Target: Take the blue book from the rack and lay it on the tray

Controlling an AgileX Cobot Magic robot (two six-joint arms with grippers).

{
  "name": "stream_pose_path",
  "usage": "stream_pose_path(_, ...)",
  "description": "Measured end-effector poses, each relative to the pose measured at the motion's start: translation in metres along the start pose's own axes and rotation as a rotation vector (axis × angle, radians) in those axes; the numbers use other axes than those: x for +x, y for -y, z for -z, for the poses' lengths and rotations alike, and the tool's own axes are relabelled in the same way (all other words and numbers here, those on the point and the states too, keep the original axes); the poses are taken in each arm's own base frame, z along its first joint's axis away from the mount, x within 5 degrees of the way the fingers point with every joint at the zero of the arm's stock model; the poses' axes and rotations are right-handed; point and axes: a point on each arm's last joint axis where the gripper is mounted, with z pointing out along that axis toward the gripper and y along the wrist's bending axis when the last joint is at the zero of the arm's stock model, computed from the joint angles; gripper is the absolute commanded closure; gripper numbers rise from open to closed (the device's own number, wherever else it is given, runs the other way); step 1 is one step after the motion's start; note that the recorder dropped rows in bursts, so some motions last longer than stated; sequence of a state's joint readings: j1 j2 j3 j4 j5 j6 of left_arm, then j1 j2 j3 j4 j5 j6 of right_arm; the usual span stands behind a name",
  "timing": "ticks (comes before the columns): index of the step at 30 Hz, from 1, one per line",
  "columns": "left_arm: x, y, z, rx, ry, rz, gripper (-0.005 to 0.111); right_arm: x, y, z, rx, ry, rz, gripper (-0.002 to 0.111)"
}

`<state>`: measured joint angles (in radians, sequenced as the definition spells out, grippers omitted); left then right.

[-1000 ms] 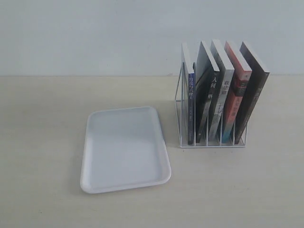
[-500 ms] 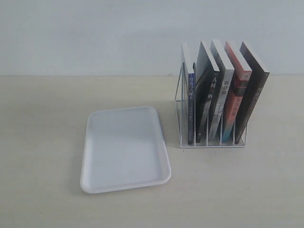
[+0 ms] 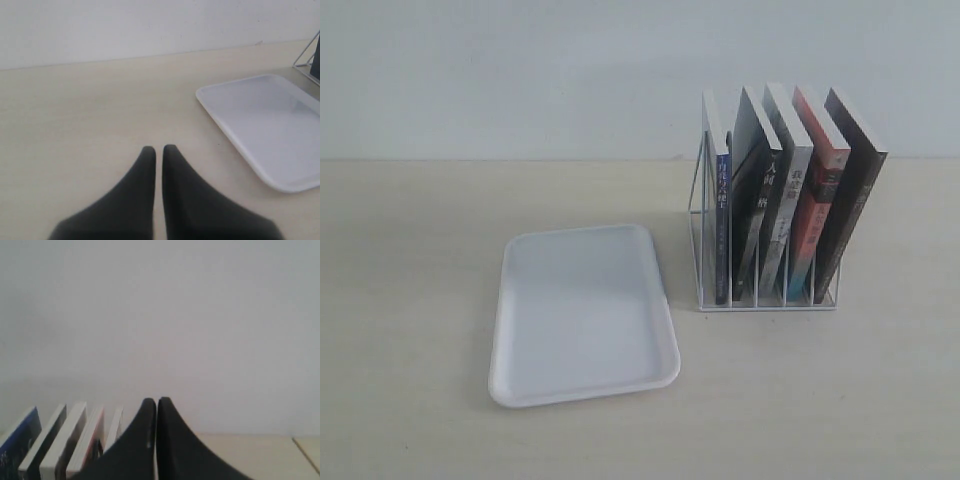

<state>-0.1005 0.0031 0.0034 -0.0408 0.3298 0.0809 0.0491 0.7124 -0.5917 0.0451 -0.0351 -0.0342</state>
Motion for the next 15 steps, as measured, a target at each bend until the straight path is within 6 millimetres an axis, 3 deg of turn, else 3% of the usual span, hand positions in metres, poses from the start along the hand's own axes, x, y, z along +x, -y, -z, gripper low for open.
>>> stream_pose_path(6,0.000,0.000,0.000,0.000,0.000,0.000,0.102,0.001,-0.006,-0.035,-0.032,-0.326,-0.002,0.108)
stream_pose_path(15,0.000,0.000,0.000,0.000,0.000,0.000,0.102,-0.038,-0.025,-0.075,-0.115,-0.478,0.024,0.108)
